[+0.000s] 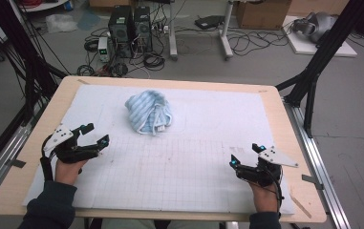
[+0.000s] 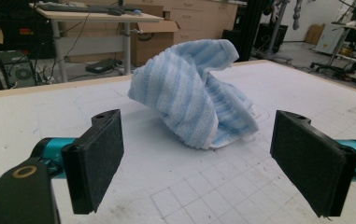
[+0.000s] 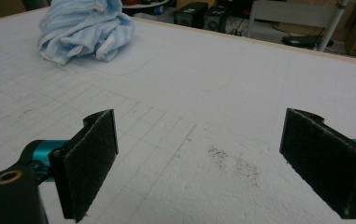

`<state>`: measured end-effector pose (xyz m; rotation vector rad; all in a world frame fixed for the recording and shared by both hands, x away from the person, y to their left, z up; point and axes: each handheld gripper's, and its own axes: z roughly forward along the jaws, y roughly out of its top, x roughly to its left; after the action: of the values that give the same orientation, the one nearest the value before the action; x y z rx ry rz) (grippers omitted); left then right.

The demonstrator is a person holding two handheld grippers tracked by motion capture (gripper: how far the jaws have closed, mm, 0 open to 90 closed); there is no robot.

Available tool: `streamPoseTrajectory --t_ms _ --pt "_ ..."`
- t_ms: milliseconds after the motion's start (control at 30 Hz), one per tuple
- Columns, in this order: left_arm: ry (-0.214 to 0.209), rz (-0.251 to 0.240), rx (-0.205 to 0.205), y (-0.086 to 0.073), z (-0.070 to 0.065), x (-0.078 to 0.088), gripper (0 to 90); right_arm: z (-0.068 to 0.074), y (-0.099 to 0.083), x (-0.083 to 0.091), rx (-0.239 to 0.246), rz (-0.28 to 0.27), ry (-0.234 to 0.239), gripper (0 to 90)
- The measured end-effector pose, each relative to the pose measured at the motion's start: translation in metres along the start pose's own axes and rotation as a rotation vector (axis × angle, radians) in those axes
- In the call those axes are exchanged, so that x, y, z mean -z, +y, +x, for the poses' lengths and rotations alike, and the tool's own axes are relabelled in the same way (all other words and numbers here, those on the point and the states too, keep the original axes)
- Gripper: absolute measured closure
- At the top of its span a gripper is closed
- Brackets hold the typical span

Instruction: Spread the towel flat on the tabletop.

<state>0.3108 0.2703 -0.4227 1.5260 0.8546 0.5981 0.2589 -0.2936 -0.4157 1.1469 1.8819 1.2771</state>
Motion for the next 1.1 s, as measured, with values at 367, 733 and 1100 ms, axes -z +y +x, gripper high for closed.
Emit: streamPoseTrajectory --t_ms 367,733,1100 --pt "-0.029 -0.003 0.006 0.012 -0.005 -0.008 16.8 0.005 0.001 -0.001 0.005 0.009 0.020 10.4" --pt "-0.048 0.020 0.012 0.029 -0.007 -0.021 16.8 0.008 0.001 -0.001 0.009 0.011 0.032 10.4" --pt "-0.082 0.071 -0.032 0.062 -0.015 -0.050 16.8 0.013 0.003 -0.004 0.015 0.022 0.045 10.4"
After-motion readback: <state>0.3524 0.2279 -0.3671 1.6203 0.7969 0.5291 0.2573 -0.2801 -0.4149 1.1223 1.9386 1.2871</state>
